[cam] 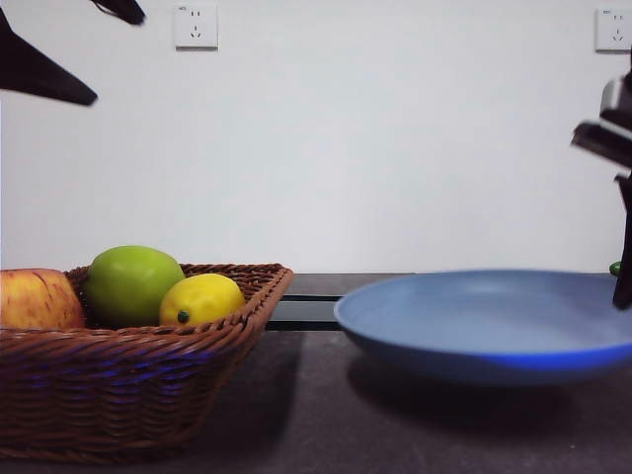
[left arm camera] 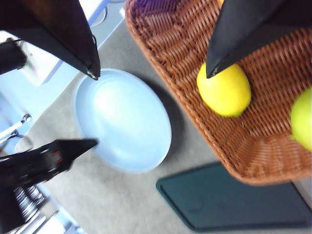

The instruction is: Take the lemon from the basket,put the lemon in the plate,hand out the plate

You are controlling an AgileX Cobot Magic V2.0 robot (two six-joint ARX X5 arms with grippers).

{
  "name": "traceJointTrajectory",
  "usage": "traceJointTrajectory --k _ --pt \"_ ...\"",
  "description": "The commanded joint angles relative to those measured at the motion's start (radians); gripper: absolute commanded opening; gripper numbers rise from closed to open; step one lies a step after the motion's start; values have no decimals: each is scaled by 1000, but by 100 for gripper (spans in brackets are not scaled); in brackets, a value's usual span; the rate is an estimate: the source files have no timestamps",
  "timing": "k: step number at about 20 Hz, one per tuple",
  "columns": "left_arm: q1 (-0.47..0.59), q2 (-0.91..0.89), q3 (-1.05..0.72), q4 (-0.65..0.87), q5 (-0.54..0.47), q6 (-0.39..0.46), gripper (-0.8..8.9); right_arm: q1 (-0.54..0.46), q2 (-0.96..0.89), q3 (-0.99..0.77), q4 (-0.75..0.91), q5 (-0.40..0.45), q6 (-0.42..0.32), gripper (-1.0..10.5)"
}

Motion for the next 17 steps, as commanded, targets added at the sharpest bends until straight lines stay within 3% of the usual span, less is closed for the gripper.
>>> traceJointTrajectory --k 1,9,17 --pt "-50 64 34 -2 -75 -24 378 2 -48 14 -28 -5 7 4" --pt "-194 447 298 -216 -369 -3 378 0 -173 20 -71 -5 6 4" --pt "-206 734 379 -217 -402 -4 378 0 -182 20 -70 -4 2 4"
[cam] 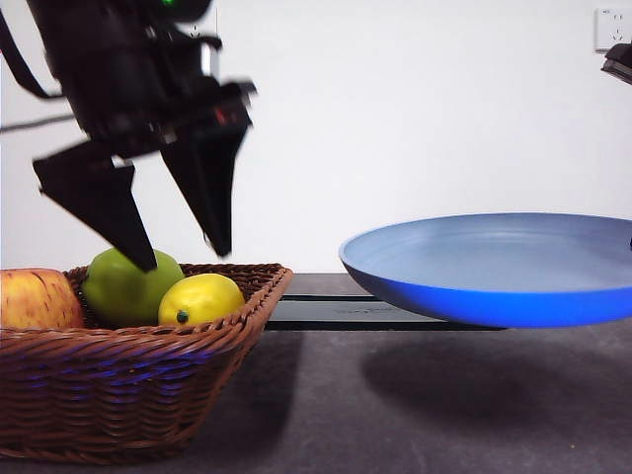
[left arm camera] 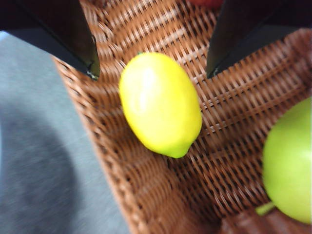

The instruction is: Take the lemon from the basket,put the lemon in the plate,hand out the plate

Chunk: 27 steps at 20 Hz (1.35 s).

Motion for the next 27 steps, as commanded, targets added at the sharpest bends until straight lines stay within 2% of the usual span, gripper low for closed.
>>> traceJointTrajectory --k 1,5,12,13,17,20,24,26,27 --pt "-10 54 17 32 -10 10 378 0 3 20 13 -5 2 4" --pt "-11 109 16 104 -10 10 378 0 3 20 14 -5 3 4" --pt "-11 132 16 102 -33 46 374 0 3 20 14 -5 3 4" --pt "-11 132 16 100 -32 47 363 0 3 20 14 -5 3 4" --pt "-11 132 16 82 -34 65 200 0 3 20 14 -5 3 4" --pt "-3 122 19 81 -34 97 192 0 3 20 16 -2 3 4" --pt "6 62 77 31 -30 99 192 0 4 20 21 1 15 4" --pt "2 10 130 8 -17 98 192 0 4 20 21 56 25 4" --pt "-2 -15 156 6 23 98 192 0 4 20 21 85 31 4"
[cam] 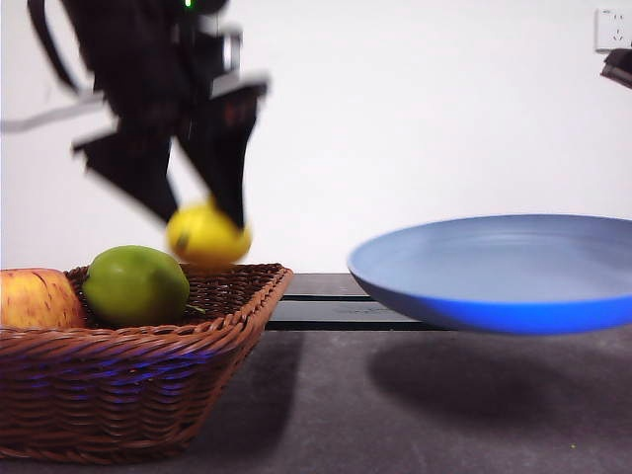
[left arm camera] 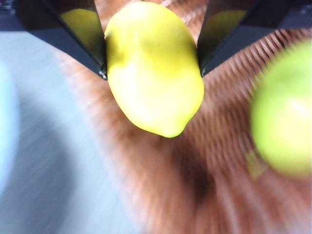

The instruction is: Take the lemon from the basket,put the lemon in the plate,hand out the plate

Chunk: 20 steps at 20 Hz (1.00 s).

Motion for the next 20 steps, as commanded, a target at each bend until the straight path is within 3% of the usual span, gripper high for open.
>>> traceJointTrajectory --k 1,3,4,11,13,20 --pt "-22 -42 68 8 95 11 192 0 6 20 13 31 25 4" --pt "-61 -65 88 60 196 11 192 0 6 20 13 11 41 4" --pt "-91 -65 88 87 198 11 192 3 6 20 14 11 50 4" --pt "-345 5 88 185 51 13 192 4 6 20 16 -74 78 4" --pt "-391 32 88 232 29 16 192 4 6 20 16 -138 77 4" --pt "-425 110 88 249 -29 54 193 5 6 20 8 -186 77 4"
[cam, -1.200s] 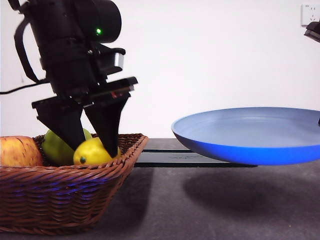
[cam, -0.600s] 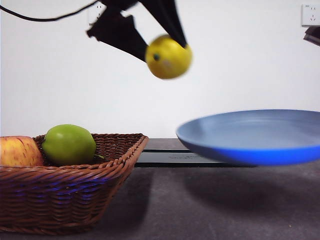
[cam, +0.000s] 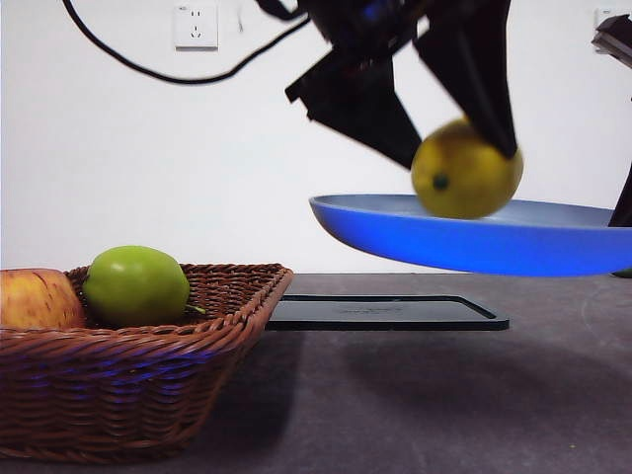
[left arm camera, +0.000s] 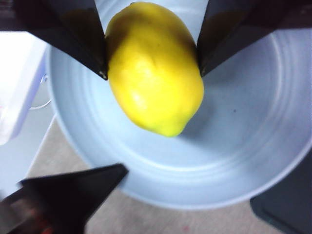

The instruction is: Take the lemon from the basket,put the lemon in the plate,hand out the plate

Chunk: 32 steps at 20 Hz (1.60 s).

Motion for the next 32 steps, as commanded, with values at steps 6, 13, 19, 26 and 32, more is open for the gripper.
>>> traceJointTrajectory --k 6,13,19,26,32 --pt "-10 22 14 -1 -24 19 257 3 6 20 9 -19 6 4" --pt "-10 61 14 -43 6 43 350 3 6 20 10 -18 6 4" --pt "9 26 104 -138 0 42 388 2 7 20 13 -18 10 4" --pt "20 -27 336 -389 -13 99 387 -1 175 124 70 -14 32 3" --pt "23 -124 335 -551 -51 113 387 -23 541 454 64 -18 25 3"
